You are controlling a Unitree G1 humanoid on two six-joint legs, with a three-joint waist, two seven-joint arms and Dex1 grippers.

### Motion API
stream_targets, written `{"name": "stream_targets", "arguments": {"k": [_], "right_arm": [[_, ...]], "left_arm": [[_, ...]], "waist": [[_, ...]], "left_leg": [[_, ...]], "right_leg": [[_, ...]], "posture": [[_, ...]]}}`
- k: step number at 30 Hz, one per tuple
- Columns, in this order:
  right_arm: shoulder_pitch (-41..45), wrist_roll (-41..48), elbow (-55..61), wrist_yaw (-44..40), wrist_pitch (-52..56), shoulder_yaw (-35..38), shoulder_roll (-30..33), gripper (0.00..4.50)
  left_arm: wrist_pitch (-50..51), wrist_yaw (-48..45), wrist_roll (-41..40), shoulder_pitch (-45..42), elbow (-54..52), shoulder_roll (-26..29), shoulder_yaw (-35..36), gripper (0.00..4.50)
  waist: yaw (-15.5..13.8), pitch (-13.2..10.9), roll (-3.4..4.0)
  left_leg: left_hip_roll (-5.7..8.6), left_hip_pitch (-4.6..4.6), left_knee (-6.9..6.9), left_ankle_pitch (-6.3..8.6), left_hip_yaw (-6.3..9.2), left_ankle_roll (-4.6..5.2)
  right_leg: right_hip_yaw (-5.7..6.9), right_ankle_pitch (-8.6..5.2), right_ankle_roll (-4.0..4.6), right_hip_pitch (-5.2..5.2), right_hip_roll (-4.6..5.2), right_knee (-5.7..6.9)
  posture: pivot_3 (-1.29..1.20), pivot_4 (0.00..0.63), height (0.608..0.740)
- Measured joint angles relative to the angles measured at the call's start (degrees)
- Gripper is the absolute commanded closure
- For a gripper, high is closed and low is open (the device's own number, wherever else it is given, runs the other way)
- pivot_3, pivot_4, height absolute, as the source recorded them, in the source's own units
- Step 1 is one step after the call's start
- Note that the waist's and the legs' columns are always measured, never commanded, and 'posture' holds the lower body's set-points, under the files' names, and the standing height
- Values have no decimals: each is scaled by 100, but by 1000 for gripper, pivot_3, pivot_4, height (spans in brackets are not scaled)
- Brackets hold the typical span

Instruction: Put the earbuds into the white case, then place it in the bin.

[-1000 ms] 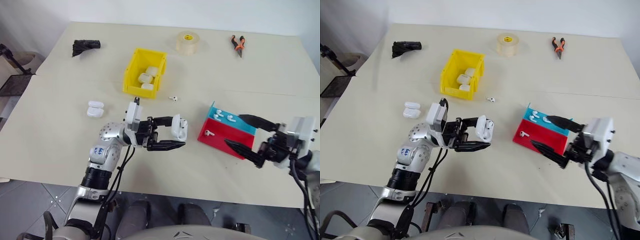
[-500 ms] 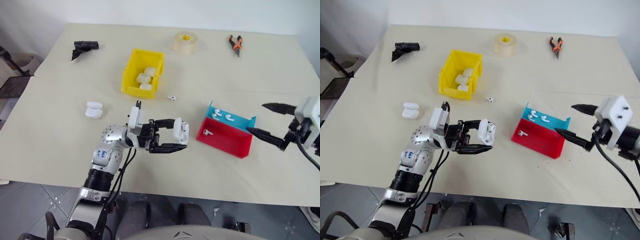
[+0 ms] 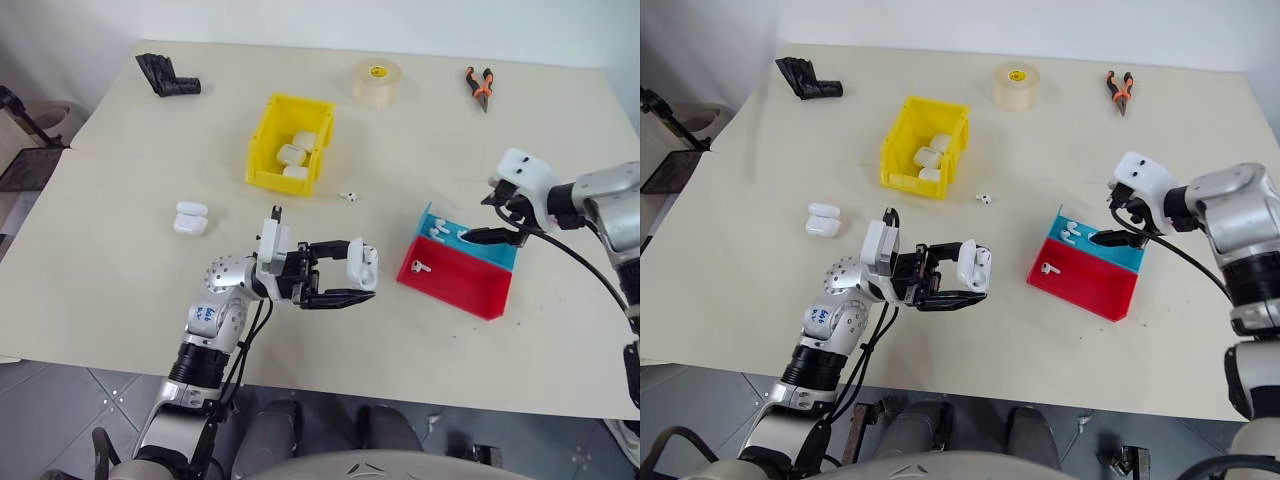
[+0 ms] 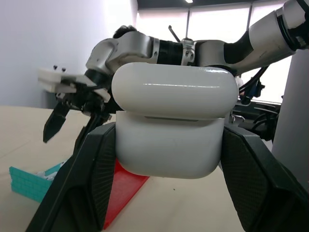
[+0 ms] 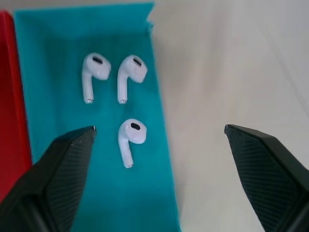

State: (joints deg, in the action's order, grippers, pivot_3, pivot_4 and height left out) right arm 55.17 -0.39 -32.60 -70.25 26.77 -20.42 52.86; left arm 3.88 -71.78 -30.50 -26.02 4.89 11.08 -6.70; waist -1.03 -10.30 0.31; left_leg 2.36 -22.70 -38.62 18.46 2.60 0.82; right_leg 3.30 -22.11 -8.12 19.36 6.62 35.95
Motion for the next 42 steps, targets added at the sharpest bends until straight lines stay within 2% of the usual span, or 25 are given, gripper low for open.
{"name": "stream_targets", "arguments": {"k": [4,5,7,12,25,28,42], "right_arm": [[284,-378,-661,-344,-437,-234,-201,29],[332,-472,-835,-391,-563,-270,-266,207],[449,-593,-1071,-464,-760,-303,-393,610],[668,-798,-1484,-571,-1096,-308,-638,2344],[736,-1011,-1791,-586,-1362,-151,-729,2344],[736,-1013,-1809,-610,-1397,-132,-767,3150],[725,-1072,-1923,-605,-1438,58,-835,3150]], "left_arm": [[-20,105,0,97,-26,19,1,1686],[-21,118,0,125,-42,27,5,1686],[-22,139,0,156,-59,43,5,1686],[-22,205,0,154,-184,39,2,1686],[-21,237,0,155,-193,53,3,1686],[-21,238,0,154,-193,51,3,1686],[10,240,-2,153,-193,70,3,1686]], "waist": [[17,0,0],[24,0,0],[50,0,0],[121,0,0],[116,0,0],[124,0,0],[125,1,0]], "left_leg": [[-1,-30,-19,0,4,0],[-1,-33,-23,0,4,0],[-2,-35,-27,0,5,0],[-3,-35,-36,-1,11,-2],[-2,-33,-50,-2,14,-3],[-2,-31,-51,-2,13,-3],[-2,-28,-52,-2,12,-4]], "right_leg": [[9,0,-1,28,0,9],[11,0,-1,29,0,11],[12,0,-1,29,0,12],[19,0,-1,25,-1,17],[17,0,-1,29,1,49],[17,0,-1,28,1,50],[14,0,-1,28,1,54]], "posture": [[0,150,740],[0,150,740],[0,150,740],[0,150,740],[0,150,740],[0,150,740],[0,150,740]]}}
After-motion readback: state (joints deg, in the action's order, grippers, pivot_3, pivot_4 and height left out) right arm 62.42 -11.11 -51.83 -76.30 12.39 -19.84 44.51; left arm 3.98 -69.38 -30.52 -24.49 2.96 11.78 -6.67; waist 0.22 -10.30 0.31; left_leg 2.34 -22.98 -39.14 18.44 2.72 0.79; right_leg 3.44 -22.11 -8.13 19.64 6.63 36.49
